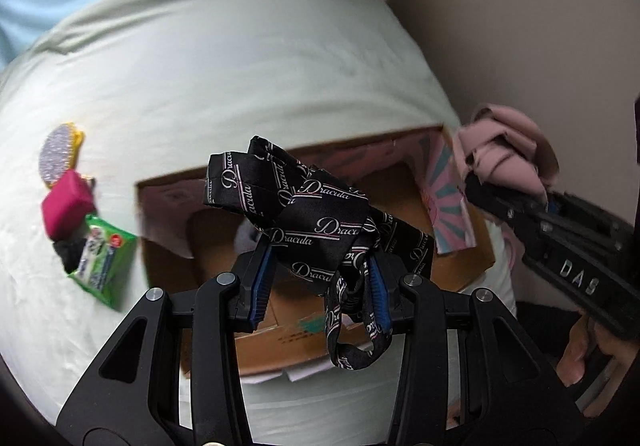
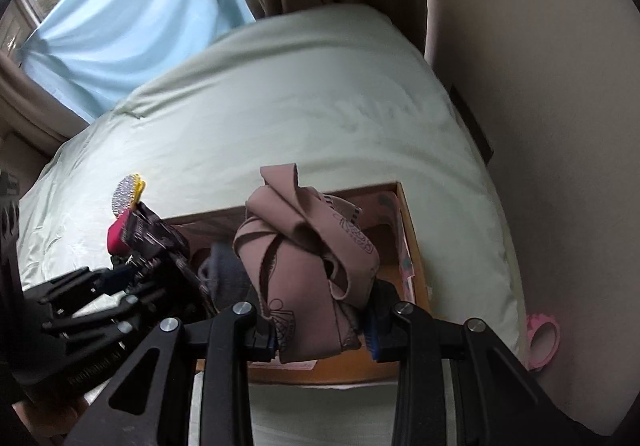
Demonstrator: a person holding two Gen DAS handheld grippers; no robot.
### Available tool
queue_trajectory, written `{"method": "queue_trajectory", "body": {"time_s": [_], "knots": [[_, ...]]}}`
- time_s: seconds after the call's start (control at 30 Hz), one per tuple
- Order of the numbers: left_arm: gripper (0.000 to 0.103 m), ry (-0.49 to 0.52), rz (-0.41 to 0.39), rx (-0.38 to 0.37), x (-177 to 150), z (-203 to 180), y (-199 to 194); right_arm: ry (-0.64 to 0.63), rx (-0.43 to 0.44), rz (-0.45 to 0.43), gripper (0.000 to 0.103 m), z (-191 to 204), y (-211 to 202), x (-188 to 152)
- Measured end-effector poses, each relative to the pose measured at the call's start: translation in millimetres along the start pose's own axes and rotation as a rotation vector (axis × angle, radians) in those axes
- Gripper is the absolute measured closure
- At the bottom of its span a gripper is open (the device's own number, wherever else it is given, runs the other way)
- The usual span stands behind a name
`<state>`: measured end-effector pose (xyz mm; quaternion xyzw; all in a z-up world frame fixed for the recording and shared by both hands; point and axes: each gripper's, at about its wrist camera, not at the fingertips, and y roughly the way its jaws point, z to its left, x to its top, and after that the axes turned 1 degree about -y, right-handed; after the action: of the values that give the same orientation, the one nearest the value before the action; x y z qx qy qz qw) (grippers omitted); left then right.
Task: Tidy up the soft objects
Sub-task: 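Lift and carry the black ribbon and pink strap over the pink box, then open both tools to drop the ribbon and strap into the box, withdraw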
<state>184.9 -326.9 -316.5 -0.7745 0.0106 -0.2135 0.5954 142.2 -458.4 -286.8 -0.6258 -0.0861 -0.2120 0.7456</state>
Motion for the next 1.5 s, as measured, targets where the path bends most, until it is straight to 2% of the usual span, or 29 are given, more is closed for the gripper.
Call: {"method": "queue_trajectory", "body": {"time_s": [0.1, 0.23, 0.37, 0.4, 0.43, 0.47, 0.5, 0.53, 0.57, 0.73, 1.0, 1.3, 1.5], "knots": [[0.066, 0.037, 0.042, 0.02, -5.7, -3.0, 15.8, 0.017, 0.008, 0.034, 0.074, -10.5, 15.0, -0.7], [0.066, 0.033, 0.094, 0.024, -11.1, -1.2, 32.5, 0.032, 0.012, 0.071, 0.074, -18.5, 30.2, -0.9], [0.065, 0.064, 0.096, 0.033, -11.4, -0.7, 35.4, 0.051, 0.03, 0.089, 0.074, -23.2, 41.0, 1.0], [0.057, 0.065, 0.079, 0.02, -11.4, -0.9, 31.8, 0.06, 0.042, 0.099, 0.073, -24.4, 44.4, 2.0], [0.032, 0.068, 0.075, 0.014, -11.0, -0.3, 29.9, 0.065, 0.058, 0.109, 0.065, -25.2, 47.5, 2.8], [0.015, 0.072, 0.078, 0.03, -11.3, 0.4, 28.7, 0.066, 0.071, 0.12, 0.046, -24.4, 49.6, 2.8], [0.001, 0.075, 0.075, 0.046, -12.8, 1.3, 27.0, 0.062, 0.077, 0.135, 0.035, -24.7, 52.8, 4.5], [0.0, 0.08, 0.072, 0.055, -14.5, 2.9, 25.0, 0.058, 0.068, 0.145, 0.012, -24.1, 54.9, 5.5], [0.0, 0.084, 0.081, 0.055, -16.2, 5.0, 24.6, 0.059, 0.064, 0.143, 0.002, -24.1, 55.1, 5.7], [0.0, 0.058, 0.1, 0.058, -25.2, 18.3, 20.9, 0.09, 0.091, 0.131, 0.002, -24.6, 52.4, 3.2], [0.0, 0.04, 0.068, 0.055, -30.1, 21.6, -1.6, 0.065, 0.082, 0.08, 0.002, -15.4, 33.8, 2.8], [0.0, 0.001, -0.08, 0.04, -32.1, 29.4, -77.1, -0.001, 0.045, -0.002, 0.002, 10.0, -23.1, 4.7], [0.0, -0.01, -0.182, 0.078, -43.7, 44.2, -142.2, -0.061, 0.063, -0.069, 0.001, 44.9, -76.9, 6.7]]}}
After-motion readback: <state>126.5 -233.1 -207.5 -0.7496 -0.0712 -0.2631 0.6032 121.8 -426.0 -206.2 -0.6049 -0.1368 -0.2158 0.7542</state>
